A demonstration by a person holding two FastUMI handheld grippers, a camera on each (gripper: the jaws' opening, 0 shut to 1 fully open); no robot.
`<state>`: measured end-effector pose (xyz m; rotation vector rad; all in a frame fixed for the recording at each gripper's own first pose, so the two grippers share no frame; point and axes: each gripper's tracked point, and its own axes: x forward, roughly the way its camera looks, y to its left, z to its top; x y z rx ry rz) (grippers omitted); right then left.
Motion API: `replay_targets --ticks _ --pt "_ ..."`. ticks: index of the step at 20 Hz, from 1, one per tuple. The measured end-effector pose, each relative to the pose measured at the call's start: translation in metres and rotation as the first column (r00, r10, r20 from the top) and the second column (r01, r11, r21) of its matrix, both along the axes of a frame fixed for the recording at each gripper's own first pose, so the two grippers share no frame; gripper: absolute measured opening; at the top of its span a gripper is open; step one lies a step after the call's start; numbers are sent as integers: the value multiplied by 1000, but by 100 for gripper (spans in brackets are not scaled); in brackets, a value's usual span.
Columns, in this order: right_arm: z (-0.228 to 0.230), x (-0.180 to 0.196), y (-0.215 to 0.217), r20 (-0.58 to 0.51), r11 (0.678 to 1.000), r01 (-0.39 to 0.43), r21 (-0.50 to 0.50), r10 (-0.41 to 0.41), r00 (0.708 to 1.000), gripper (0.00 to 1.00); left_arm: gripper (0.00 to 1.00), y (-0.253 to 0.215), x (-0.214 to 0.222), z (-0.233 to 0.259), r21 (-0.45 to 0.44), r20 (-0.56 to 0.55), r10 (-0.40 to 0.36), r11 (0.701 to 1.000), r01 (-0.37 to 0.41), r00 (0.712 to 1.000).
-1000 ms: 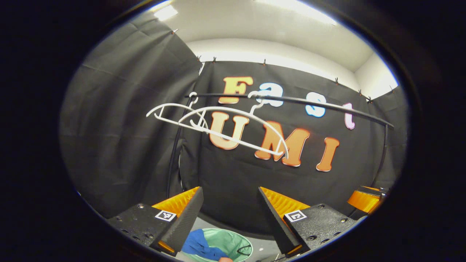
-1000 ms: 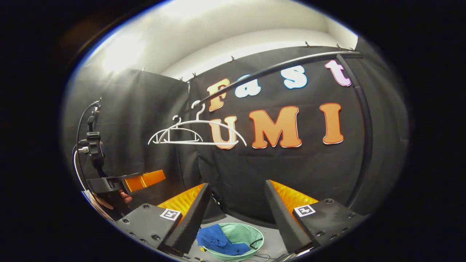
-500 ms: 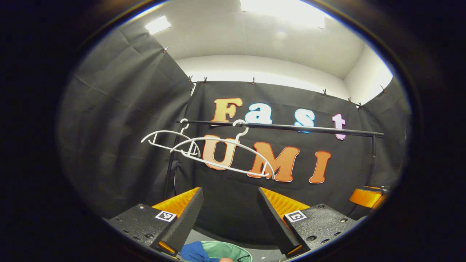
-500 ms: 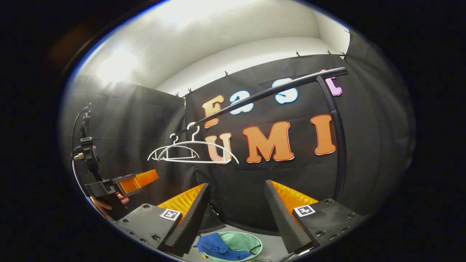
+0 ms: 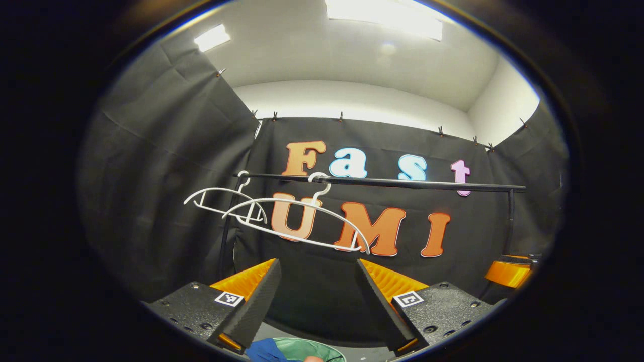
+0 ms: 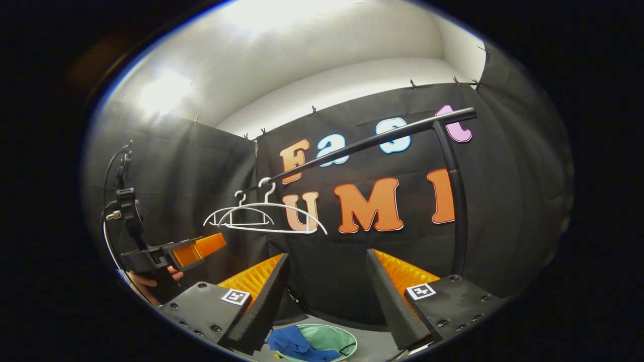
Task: Grasp the clothes on the hanger with both hands and then place them into the laundry hamper below.
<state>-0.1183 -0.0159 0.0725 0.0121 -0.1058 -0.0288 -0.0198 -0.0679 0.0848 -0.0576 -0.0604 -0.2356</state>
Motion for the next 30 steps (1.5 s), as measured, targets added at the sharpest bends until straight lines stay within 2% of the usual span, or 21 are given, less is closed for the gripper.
replay_targets --ticks 3,4,5,6,7,8,9,30 --pt "-3 -2 1 -8 1000 -1 7 1 1000 98 93 -1 -7 -3 -3 -8 -7 1000 7 1000" --pt "-5 -3 1 -12 1000 -2 8 2 1000 98 88 -1 -13 -4 -5 -11 -6 1000 6 1000" --pt "-5 -3 2 -14 1000 -1 9 1 1000 98 93 0 -14 -4 -4 -13 -3 1000 3 1000" --pt "-7 -4 2 -16 1000 1 9 0 1000 100 93 3 -17 -2 2 -10 4 1000 -4 1000" --pt "-7 -5 2 -18 1000 2 10 -1 1000 98 93 5 -17 -1 8 -4 10 1000 -10 1000" --pt "-8 -6 2 -20 1000 1 11 -1 1000 98 89 4 -20 -1 13 -1 12 1000 -12 1000" --pt "-9 -5 4 -23 1000 0 13 1 1000 98 93 4 -22 -2 15 -1 10 1000 -10 1000" --pt "-26 -2 17 -67 1000 -6 31 8 998 98 93 18 -29 -15 23 -38 18 1000 -17 999"
